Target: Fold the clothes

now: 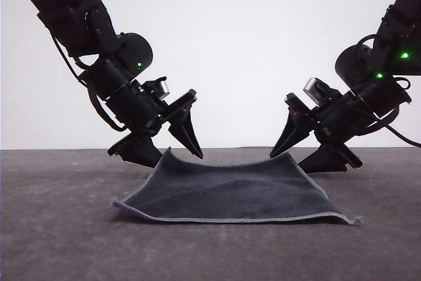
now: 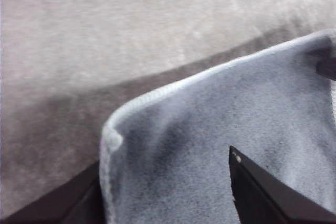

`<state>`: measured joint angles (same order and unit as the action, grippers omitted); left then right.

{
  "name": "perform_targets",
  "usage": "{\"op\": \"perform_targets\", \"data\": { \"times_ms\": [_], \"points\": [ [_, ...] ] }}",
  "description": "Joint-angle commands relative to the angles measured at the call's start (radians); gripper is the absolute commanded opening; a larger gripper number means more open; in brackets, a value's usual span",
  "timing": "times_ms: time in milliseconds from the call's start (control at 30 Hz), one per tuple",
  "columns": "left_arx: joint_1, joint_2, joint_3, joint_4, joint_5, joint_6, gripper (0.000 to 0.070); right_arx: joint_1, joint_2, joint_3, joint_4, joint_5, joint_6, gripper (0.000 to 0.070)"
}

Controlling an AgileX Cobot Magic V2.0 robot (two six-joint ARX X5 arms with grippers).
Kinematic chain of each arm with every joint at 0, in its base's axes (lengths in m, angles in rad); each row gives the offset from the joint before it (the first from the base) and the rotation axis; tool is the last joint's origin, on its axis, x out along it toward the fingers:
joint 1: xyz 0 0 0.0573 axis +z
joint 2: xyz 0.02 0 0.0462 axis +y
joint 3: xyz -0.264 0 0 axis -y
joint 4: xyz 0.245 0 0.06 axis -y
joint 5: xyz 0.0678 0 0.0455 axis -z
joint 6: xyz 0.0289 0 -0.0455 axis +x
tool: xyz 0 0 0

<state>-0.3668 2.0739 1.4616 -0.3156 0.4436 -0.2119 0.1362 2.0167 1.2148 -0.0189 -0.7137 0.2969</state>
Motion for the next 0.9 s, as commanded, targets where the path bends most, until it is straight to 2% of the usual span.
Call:
{"op": "perform_targets", "data": {
  "times_ms": [0, 67, 200, 267, 400, 867],
  "points": [
    [0.001, 0.027, 0.021, 0.006, -0.015, 0.01, 0.0389, 0.005, 0.024, 0.018, 0.025, -0.001, 0.012, 0.0297],
    [0.002, 0.027, 0.021, 0.007, -0.029, 0.01, 0.0347, 0.005, 0.024, 0.018, 0.033, 0.0, 0.019, 0.0212],
    [0.015, 0.027, 0.021, 0.005, -0.033, 0.01, 0.0075, 0.005, 0.024, 0.018, 0.031, 0.007, 0.021, 0.005],
    [0.021, 0.027, 0.021, 0.003, -0.033, 0.009, 0.0, 0.005, 0.024, 0.018, 0.03, 0.007, 0.028, 0.0025],
    [0.027, 0.027, 0.021, 0.002, -0.033, 0.01, 0.0, 0.005, 0.023, 0.018, 0.03, 0.007, 0.036, 0.0005],
    [0.035, 0.002, 0.021, -0.014, -0.042, 0.026, 0.0, 0.005, -0.016, 0.018, -0.021, -0.018, 0.021, 0.0004]
  ]
}}
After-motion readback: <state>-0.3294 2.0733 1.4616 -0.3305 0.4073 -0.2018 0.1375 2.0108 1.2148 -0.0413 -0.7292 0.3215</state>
